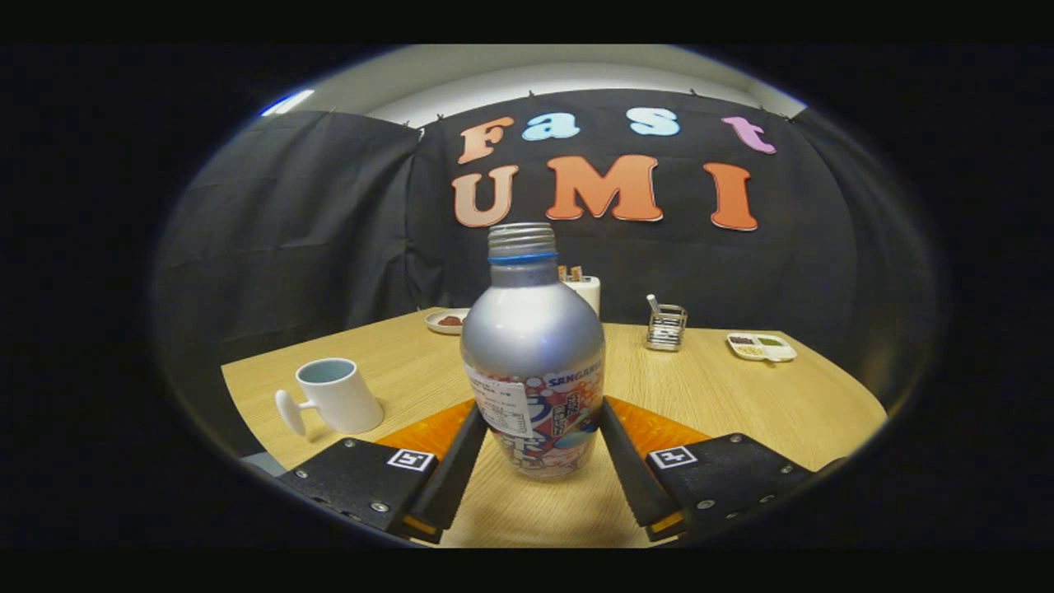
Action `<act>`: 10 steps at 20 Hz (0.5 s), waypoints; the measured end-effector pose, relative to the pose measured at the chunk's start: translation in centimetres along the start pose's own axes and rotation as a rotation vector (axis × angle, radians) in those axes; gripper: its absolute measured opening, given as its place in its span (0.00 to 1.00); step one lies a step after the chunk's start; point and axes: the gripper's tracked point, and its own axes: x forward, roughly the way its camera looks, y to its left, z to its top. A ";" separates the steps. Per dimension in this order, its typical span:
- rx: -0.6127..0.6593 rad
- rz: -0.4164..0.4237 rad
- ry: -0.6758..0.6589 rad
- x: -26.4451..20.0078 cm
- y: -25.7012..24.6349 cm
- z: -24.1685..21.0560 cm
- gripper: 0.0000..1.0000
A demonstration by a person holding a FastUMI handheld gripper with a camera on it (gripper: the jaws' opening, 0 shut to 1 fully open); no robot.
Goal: Take the bottle from table, then pour the juice into the cup, finally place the bottle on the coaster
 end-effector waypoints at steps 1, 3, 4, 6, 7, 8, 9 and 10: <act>-0.024 -0.010 -0.006 0.2 0.1 0.3 0.80; -0.079 -0.033 -0.018 0.4 0.3 0.9 0.80; -0.112 -0.049 -0.021 0.6 0.3 1.1 0.80; -0.189 -0.088 -0.027 0.9 0.1 1.4 0.78; -0.228 -0.107 -0.031 1.1 0.0 1.5 0.78; -0.269 -0.123 -0.036 1.4 0.1 1.5 0.78; -0.312 -0.141 -0.041 1.6 0.2 1.6 0.78; -0.354 -0.159 -0.047 1.7 0.2 1.6 0.78</act>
